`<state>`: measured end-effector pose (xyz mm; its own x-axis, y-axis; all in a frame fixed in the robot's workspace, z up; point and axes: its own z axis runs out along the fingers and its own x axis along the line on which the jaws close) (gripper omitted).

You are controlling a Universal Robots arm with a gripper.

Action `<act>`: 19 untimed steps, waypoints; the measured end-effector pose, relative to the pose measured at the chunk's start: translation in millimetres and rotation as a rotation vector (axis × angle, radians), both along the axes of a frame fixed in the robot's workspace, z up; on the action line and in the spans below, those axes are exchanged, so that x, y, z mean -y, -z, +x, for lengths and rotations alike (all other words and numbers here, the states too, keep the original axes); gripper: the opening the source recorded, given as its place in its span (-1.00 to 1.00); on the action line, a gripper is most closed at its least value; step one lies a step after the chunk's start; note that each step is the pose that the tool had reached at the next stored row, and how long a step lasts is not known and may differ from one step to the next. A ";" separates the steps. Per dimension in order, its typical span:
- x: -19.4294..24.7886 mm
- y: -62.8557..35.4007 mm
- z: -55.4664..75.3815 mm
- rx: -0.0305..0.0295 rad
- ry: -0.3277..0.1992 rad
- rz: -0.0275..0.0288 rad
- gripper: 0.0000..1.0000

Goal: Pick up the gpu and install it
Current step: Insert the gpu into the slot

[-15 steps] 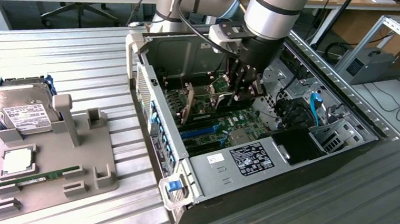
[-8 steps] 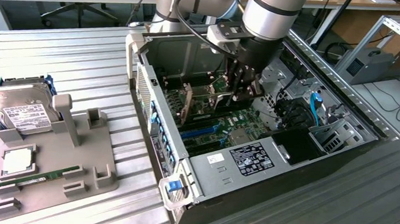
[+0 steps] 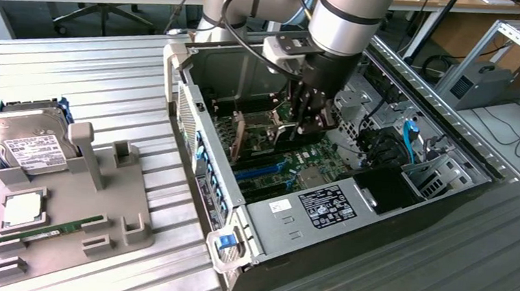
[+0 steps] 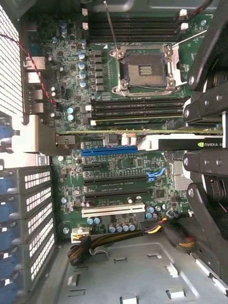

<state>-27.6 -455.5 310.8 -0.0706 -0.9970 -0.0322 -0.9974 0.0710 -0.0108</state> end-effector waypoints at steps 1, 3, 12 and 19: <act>0.0 1.6 0.0 0.0001 0.000 0.0001 -0.47; 0.1 5.1 0.0 0.0000 0.000 0.0000 -0.47; 2.0 12.2 0.0 0.0000 0.000 0.0001 -0.47; 5.6 12.8 -0.1 0.0000 -0.002 0.0000 -0.47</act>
<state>-27.7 -461.2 298.0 -0.0688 -0.9971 -0.0322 -0.9975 0.0692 -0.0108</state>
